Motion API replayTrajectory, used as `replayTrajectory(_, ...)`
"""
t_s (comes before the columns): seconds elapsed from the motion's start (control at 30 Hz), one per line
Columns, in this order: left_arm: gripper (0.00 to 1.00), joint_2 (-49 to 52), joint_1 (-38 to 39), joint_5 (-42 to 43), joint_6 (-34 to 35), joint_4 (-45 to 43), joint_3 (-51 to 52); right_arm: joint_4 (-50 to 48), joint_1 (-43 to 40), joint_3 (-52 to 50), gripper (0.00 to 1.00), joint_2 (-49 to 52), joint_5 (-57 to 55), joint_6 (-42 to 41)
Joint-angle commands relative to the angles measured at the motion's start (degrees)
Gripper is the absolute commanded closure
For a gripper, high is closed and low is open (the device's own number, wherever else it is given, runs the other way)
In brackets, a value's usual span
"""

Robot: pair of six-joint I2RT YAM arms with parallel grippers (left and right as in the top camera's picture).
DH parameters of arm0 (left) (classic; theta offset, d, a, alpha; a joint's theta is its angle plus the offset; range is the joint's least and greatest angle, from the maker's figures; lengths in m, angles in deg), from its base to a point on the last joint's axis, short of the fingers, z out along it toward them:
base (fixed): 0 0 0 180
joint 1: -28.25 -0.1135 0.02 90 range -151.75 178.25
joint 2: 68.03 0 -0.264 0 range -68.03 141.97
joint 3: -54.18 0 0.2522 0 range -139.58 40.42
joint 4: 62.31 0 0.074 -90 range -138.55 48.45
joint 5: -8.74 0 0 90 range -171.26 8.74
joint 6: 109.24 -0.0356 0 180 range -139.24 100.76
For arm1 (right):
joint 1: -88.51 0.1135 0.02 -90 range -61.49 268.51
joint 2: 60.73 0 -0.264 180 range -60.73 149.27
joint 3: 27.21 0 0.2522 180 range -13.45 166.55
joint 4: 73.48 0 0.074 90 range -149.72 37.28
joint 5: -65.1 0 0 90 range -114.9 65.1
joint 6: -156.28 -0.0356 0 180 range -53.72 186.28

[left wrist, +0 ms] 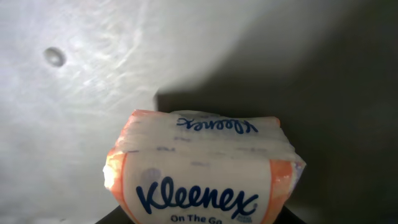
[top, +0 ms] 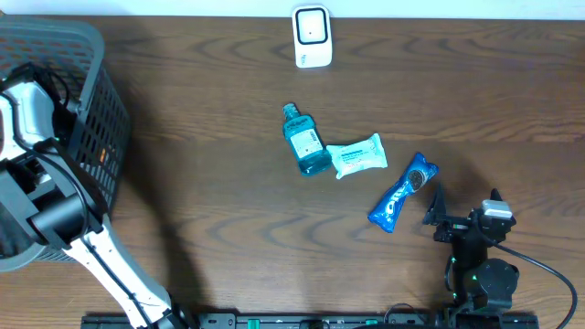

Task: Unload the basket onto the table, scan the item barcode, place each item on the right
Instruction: 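Reach into the basket and grasp the orange Kleenex pack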

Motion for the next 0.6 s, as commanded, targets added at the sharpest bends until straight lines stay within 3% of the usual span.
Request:
replayTrajectory(0.0,0.62,0.7,-2.6,-1.7,-2.4,3.5,0.7,0.2,-0.4,-0.1,0.01,-0.3,-0.5,0.7)
replayTrajectory(0.23,0.62,-10.6,-5.9,-1.7,-3.7,6.9,-2.8,0.2,-0.4,-0.1,0.01,-0.3,-0.5,0.7)
replayTrajectory(0.43,0.62,-29.0,-6.4,-1.4,-3.0,4.4,-3.1,0.2,-0.4,-0.1,0.01,-0.3,-0.5,0.7)
replayTrajectory(0.57,0.62,-42.3,-2.4,4.0,-2.8,-0.9,-3.1,0.2,-0.4,-0.1,0.01,-0.3,-0.5,0.7)
